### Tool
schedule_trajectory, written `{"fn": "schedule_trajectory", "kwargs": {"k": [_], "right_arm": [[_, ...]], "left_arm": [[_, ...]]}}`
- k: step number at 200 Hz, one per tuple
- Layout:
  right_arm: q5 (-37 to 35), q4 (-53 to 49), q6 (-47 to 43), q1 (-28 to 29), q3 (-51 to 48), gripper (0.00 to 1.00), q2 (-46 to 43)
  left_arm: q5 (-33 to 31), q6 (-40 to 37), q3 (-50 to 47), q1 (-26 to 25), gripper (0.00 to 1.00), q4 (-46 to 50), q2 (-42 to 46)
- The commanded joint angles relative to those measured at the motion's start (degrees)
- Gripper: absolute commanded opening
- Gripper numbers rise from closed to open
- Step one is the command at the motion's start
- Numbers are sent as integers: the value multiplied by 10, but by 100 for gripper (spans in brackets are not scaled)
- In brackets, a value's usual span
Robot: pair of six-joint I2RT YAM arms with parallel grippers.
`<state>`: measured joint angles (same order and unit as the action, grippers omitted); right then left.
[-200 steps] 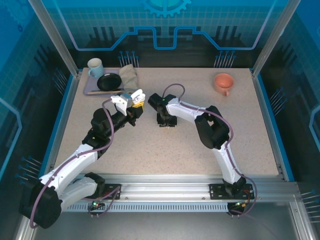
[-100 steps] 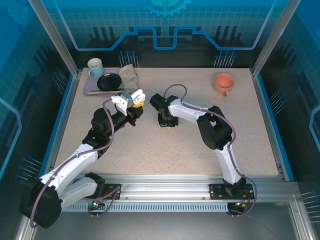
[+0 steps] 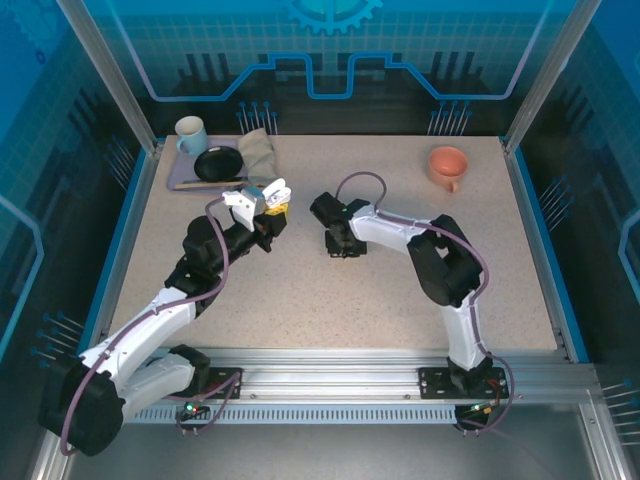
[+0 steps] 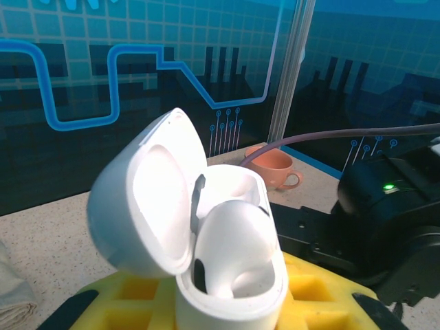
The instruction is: Insert wireless bluetooth earbuds into charging case
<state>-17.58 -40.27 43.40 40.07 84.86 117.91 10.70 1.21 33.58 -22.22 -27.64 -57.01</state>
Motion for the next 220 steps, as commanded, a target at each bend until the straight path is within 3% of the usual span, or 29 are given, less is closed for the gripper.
{"fn": "schedule_trajectory", "kwargs": {"k": [1,112,158,220], "right_arm": [[-28,38,-14,-5,-24,23,-64],[-84,121,-78,-6,-96,24,-353],[-49,170,-124,-6,-68,27,-438],[63,237,-162,-5,-6,27,-441]], "left_arm": [[-1,2,15,7,0,-12,2],[33,4,36,7,0,2,-16],[69,13,60,6,0,10,-38],[136,25,103,2,0,15,-77]]}}
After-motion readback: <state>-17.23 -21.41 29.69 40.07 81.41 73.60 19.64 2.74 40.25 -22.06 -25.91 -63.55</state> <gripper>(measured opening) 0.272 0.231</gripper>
